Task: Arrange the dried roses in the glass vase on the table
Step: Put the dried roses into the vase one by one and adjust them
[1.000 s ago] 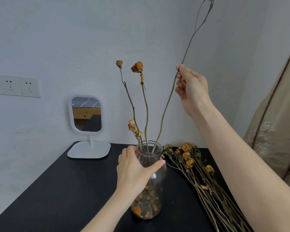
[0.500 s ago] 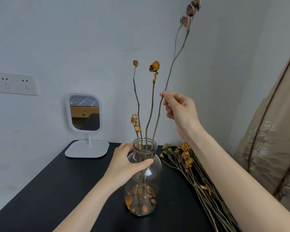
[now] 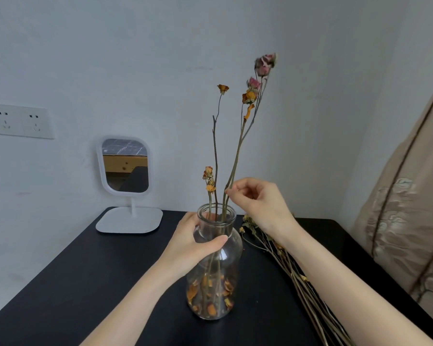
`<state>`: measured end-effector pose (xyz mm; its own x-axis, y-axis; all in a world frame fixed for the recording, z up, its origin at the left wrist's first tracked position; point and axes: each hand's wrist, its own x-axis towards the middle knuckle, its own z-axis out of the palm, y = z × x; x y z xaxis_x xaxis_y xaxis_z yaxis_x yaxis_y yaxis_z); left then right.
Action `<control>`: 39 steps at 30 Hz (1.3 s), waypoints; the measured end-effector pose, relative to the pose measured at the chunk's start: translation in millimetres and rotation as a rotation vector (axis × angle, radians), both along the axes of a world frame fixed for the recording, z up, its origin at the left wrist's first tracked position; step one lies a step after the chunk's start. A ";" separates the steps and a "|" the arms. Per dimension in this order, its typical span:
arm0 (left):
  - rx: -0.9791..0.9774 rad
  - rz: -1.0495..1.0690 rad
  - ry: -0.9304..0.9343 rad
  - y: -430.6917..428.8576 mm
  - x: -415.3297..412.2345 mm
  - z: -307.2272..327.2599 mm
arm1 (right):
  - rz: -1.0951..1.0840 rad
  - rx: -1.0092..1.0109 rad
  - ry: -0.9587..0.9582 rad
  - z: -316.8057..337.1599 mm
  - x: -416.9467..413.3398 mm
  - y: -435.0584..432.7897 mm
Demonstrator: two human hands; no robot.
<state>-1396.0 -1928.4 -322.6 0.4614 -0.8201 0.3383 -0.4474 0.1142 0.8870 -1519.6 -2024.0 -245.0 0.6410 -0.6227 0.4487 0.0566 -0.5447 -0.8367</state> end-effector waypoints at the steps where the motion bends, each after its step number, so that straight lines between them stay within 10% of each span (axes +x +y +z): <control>1: -0.004 0.000 0.003 -0.3 -0.2 -0.4 | -0.001 0.003 0.017 -1.9 0.0 0.3; 39: -0.047 0.049 -0.058 -0.3 -8.2 -2.9 | 0.049 0.032 -0.091 -27.6 -6.0 -2.4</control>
